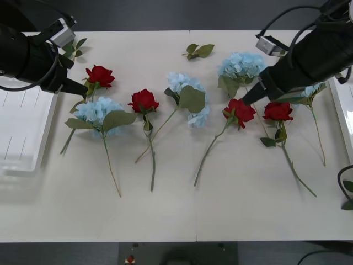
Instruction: Put the red flowers into the right box and the blue flowers into the left box
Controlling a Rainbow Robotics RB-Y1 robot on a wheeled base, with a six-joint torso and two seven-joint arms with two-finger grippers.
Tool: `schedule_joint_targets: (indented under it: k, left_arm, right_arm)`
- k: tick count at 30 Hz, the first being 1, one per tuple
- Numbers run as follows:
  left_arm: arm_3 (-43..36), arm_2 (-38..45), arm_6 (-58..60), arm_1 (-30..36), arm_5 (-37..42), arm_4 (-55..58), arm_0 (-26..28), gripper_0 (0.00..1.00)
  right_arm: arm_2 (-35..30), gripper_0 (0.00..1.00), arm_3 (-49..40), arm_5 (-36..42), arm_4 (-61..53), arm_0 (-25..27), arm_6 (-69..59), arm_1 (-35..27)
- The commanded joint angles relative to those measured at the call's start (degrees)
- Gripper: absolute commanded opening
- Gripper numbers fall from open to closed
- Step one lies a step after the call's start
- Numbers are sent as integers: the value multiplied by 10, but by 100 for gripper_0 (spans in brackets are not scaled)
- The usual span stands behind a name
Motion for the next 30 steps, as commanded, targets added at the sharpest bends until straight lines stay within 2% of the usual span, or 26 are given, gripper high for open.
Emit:
schedule_joint_targets:
  k: [1, 7, 14, 17, 22, 27, 30]
  left_arm:
    - [-13, 9, 97, 17, -20, -55, -23, 100]
    - [-12, 8, 180, 15, -23, -125, -33, 100]
    - [-8, -59, 279, 15, -41, -205, -57, 100]
    - [11, -100, 315, 15, -64, -225, -73, 100]
    - [86, -158, 326, 11, -110, -218, -107, 100]
    - [151, -176, 324, -7, -122, -217, -131, 100]
    - [188, -176, 323, -24, -123, -222, -143, 100]
  right_arm:
    - [-4, 100, -10, 7, 44, -12, -34, -59]
    - [5, 100, -8, -4, 76, -10, -22, -119]
    - [104, 100, -7, -117, 92, 6, 52, -190]
    - [111, 100, -7, -156, 100, 26, 53, -191]
    - [141, 100, -7, -230, 121, 48, 53, -190]
    - [177, 100, 1, -286, 152, 55, 48, -187]
    - [181, 100, 36, -310, 166, 55, 51, -173]
